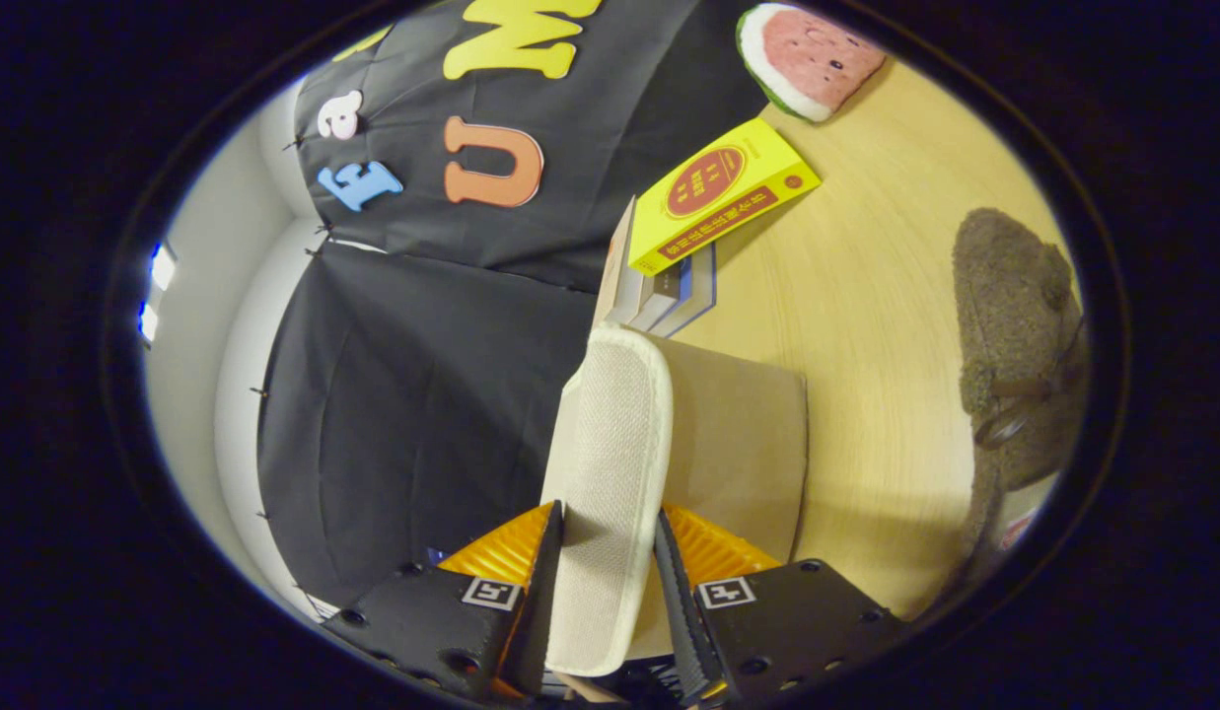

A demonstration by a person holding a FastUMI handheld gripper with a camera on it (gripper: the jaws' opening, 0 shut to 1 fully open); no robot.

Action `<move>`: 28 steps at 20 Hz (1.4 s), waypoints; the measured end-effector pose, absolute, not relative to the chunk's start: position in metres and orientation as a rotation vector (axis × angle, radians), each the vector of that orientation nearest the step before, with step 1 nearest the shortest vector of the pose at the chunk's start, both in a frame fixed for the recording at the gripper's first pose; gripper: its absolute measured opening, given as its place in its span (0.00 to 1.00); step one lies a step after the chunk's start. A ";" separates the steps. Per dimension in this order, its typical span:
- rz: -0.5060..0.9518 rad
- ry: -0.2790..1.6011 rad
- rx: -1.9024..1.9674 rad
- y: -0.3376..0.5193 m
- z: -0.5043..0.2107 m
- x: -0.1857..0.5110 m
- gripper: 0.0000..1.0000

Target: Open the storage box then place both shoes into the box .Put the left shoe in first, then the right shoe, with the right side of both shoes facing outward in a uniform manner.

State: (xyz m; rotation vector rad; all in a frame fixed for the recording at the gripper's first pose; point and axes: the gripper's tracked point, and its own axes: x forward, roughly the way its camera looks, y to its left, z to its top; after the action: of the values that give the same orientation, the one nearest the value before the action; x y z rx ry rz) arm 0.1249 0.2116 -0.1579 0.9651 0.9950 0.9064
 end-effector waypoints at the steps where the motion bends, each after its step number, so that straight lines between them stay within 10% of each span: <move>1: 0.898 0.986 0.967 0.207 -0.154 0.125 0.30; 7: 0.887 0.943 0.907 0.195 -0.125 0.121 0.00; 28: 1.030 0.697 0.858 0.413 0.047 0.088 0.11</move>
State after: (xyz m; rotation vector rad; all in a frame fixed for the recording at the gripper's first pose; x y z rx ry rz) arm 0.0877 0.4131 0.0470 0.8577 0.6966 1.0300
